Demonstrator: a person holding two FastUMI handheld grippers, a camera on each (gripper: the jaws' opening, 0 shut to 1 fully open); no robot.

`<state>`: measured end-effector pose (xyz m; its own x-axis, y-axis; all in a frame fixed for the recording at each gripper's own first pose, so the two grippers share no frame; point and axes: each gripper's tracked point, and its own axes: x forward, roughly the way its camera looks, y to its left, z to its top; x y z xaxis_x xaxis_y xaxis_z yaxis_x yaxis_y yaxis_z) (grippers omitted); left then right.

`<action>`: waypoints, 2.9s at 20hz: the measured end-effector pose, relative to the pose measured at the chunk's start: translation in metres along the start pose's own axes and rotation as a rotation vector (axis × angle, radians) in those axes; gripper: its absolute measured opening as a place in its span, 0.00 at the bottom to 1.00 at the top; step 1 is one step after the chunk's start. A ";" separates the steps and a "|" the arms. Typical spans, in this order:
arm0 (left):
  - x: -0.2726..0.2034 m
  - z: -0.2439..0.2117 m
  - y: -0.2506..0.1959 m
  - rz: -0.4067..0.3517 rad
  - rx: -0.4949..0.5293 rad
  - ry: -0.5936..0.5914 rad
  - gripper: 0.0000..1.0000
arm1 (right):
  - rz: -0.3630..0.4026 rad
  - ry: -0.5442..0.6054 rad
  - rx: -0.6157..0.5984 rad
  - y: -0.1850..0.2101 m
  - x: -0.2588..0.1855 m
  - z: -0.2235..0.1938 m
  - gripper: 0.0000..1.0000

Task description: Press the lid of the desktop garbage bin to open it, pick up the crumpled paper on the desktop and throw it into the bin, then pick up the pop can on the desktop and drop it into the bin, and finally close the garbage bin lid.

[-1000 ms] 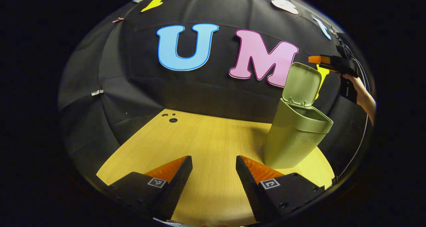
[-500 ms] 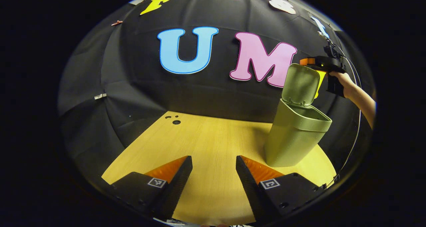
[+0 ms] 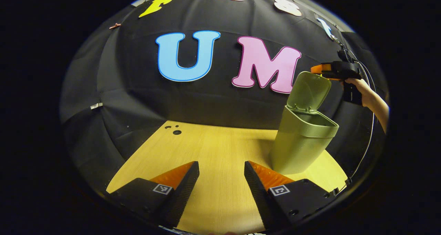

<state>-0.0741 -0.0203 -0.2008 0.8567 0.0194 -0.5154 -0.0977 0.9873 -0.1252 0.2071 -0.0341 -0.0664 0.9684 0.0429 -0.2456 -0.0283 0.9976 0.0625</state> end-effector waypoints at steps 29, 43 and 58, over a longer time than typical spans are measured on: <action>0.017 -0.009 -0.014 -0.132 0.012 -0.018 0.87 | 0.075 0.428 -0.024 0.040 -0.085 -0.175 0.97; 0.021 -0.013 -0.025 -0.145 0.015 -0.009 0.87 | 0.080 0.301 -0.061 0.042 -0.089 -0.186 0.99; 0.024 -0.001 -0.022 -0.158 0.032 -0.034 0.87 | 0.111 0.200 0.093 0.058 -0.121 -0.145 0.99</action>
<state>-0.0523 -0.0422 -0.2113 0.8768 -0.1317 -0.4624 0.0554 0.9830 -0.1749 0.0521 0.0265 -0.1736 0.8921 0.1707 -0.4183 -0.0998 0.9775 0.1860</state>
